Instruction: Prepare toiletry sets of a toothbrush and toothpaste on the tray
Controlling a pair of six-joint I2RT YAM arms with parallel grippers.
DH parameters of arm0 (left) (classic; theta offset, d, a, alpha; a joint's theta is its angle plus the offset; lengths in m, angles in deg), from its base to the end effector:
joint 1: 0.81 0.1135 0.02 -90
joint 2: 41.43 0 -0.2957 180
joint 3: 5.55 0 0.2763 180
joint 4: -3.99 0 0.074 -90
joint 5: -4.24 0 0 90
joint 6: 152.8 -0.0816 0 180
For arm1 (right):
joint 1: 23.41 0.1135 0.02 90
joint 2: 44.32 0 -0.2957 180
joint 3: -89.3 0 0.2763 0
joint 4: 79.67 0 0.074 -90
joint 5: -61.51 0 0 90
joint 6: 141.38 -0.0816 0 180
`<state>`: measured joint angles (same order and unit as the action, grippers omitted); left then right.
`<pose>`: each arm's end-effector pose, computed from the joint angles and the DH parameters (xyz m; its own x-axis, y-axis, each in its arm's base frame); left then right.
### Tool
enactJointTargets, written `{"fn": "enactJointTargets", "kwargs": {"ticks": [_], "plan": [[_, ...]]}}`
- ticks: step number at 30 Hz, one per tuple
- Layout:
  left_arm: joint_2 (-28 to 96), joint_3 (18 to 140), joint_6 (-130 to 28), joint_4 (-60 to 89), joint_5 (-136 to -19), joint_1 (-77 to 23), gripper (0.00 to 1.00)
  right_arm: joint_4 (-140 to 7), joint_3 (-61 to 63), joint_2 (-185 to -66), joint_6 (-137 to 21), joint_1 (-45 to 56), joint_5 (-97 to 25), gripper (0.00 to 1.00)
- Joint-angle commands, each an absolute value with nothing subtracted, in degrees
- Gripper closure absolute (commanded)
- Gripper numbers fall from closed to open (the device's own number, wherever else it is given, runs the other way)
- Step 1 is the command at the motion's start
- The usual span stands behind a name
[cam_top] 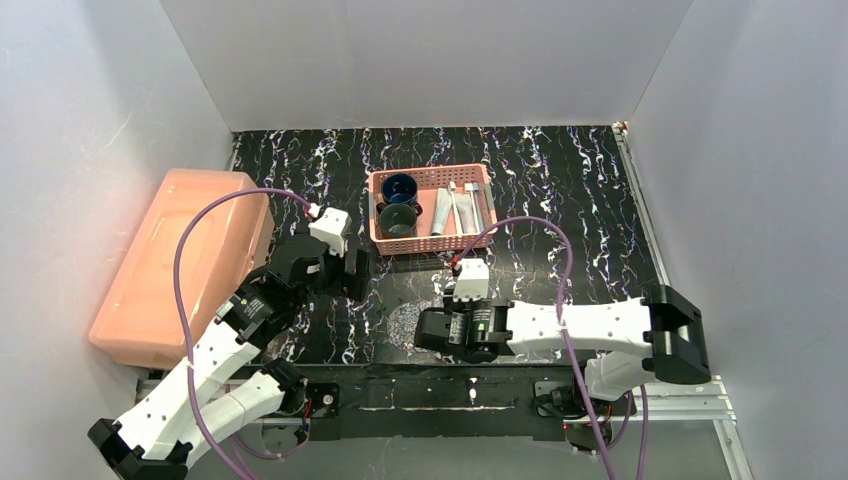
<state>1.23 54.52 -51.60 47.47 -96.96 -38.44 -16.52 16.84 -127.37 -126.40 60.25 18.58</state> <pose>0.1717 -0.1123 0.3289 -0.4309 0.0916 -0.8977 0.3844 0.9187 -0.0907 0.0916 0.2837 0.2319 -0.6595 0.0229 -0.7514 -0.0667 0.9938 0.0888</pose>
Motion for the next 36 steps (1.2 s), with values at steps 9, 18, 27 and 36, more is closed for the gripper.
{"fn": "enactJointTargets", "kwargs": {"ticks": [9, 18, 27, 36], "plan": [[0.2, 56.2, -51.0, 48.8, -97.9, -38.2, 0.01, -8.2, 17.2, -114.3, -125.2, 60.4, 25.0, 0.52], [1.8, 57.7, -47.7, 51.0, -95.4, -38.2, 0.01, -10.7, 22.7, -107.1, -116.1, 51.4, 19.0, 0.57], [3.5, 56.8, -39.3, 53.7, -92.4, -38.2, 0.00, -19.9, 32.5, -104.0, -107.4, 38.2, 9.1, 0.58], [7.1, 53.6, -30.1, 54.1, -91.5, -38.2, 0.01, -29.0, 40.5, -103.2, -103.7, 29.4, 0.1, 0.56]]}}
